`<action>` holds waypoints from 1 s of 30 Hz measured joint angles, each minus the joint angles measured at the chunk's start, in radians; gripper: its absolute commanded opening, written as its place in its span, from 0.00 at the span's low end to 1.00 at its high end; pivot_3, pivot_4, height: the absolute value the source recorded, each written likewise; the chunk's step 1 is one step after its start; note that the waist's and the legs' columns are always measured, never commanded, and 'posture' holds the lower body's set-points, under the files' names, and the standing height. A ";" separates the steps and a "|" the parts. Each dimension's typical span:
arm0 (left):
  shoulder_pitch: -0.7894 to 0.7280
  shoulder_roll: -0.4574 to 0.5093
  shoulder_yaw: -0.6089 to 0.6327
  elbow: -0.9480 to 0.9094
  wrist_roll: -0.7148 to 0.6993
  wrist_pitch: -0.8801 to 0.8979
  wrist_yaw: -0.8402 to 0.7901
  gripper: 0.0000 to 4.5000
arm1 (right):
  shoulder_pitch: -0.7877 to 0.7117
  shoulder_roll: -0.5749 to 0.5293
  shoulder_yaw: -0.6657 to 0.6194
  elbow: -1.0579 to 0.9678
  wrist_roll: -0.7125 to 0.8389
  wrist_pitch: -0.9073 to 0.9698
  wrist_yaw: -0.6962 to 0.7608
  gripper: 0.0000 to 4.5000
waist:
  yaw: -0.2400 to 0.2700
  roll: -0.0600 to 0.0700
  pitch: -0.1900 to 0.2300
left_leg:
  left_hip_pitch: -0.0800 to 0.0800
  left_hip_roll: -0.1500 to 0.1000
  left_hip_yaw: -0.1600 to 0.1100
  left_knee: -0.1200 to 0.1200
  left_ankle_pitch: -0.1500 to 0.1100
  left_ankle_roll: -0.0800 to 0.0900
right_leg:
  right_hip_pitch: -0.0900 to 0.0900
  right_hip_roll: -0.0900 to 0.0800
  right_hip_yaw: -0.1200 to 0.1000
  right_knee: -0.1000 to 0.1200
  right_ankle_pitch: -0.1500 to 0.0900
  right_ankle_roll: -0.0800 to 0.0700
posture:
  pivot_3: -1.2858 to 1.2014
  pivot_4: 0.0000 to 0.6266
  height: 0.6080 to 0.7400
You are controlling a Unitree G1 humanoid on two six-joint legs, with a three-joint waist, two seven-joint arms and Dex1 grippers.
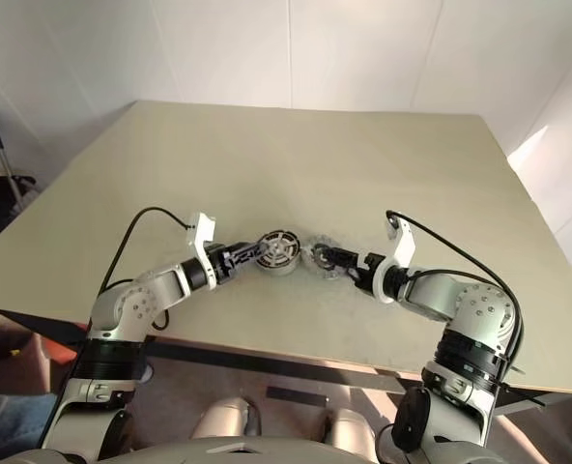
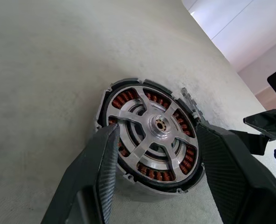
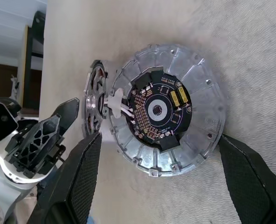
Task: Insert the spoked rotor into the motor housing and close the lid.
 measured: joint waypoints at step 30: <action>-0.007 -0.013 -0.006 0.040 0.029 -0.030 0.002 0.61 | -0.085 0.016 0.073 0.037 -0.047 -0.101 -0.069 0.99 | 0.008 0.000 0.000 | -0.003 0.000 0.000 0.002 0.000 0.000 | -0.001 0.000 0.000 0.001 0.004 -0.002 | 0.52 0.00 1.00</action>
